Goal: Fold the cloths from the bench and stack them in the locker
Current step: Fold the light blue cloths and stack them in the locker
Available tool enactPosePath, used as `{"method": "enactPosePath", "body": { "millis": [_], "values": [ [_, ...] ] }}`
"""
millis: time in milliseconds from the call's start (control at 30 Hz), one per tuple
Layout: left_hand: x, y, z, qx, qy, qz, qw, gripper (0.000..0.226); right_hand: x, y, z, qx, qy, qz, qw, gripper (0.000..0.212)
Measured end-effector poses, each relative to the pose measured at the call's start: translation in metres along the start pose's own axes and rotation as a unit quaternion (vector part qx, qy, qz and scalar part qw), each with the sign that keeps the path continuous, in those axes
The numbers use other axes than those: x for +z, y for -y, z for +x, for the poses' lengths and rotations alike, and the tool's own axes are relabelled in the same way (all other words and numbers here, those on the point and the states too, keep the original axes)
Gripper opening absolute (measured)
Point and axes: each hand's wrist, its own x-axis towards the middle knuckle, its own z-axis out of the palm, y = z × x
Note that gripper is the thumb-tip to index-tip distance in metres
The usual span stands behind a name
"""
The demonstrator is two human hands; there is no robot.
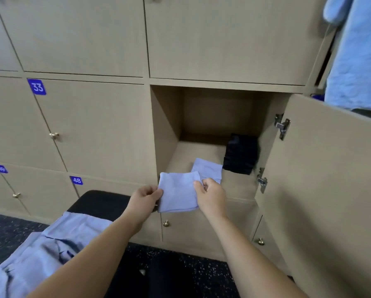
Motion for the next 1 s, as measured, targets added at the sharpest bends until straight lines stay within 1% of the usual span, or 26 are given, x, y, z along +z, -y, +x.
{"method": "enactPosePath", "body": {
  "millis": [67, 133, 200, 267, 433, 533, 700, 867, 1000],
  "values": [
    [0.016, 0.005, 0.013, -0.013, 0.021, 0.01, 1.0, 0.023, -0.008, -0.017, 0.013, 0.02, 0.023, -0.027, 0.999, 0.036],
    [0.032, 0.01, 0.027, -0.019, 0.009, 0.03, 0.999, 0.021, -0.016, -0.033, 0.024, 0.032, 0.052, -0.043, 0.997, 0.032],
    [0.046, 0.015, 0.041, -0.026, -0.003, 0.041, 0.999, 0.019, -0.023, -0.046, 0.033, 0.036, 0.063, -0.051, 0.996, 0.028],
    [0.06, 0.017, 0.055, -0.028, -0.009, 0.048, 0.998, 0.023, -0.028, -0.056, 0.044, 0.045, 0.055, -0.056, 0.996, 0.023],
    [0.092, 0.006, 0.094, -0.013, -0.027, 0.087, 0.996, 0.024, -0.03, -0.07, 0.084, 0.057, 0.026, -0.081, 0.995, 0.022],
    [0.104, -0.01, 0.126, 0.002, -0.037, 0.113, 0.993, 0.016, -0.028, -0.072, 0.117, 0.057, 0.015, -0.087, 0.994, 0.021],
    [0.122, -0.03, 0.18, 0.032, -0.027, 0.103, 0.994, 0.009, -0.026, -0.073, 0.175, 0.058, -0.011, -0.059, 0.997, 0.017],
    [0.132, -0.02, 0.224, 0.033, -0.021, 0.086, 0.996, 0.006, -0.013, -0.088, 0.207, 0.076, -0.013, -0.041, 0.996, 0.015],
    [0.137, -0.008, 0.238, 0.026, -0.012, 0.079, 0.996, 0.006, 0.0, -0.106, 0.217, 0.094, -0.013, -0.013, 0.995, 0.014]
  ]
}}
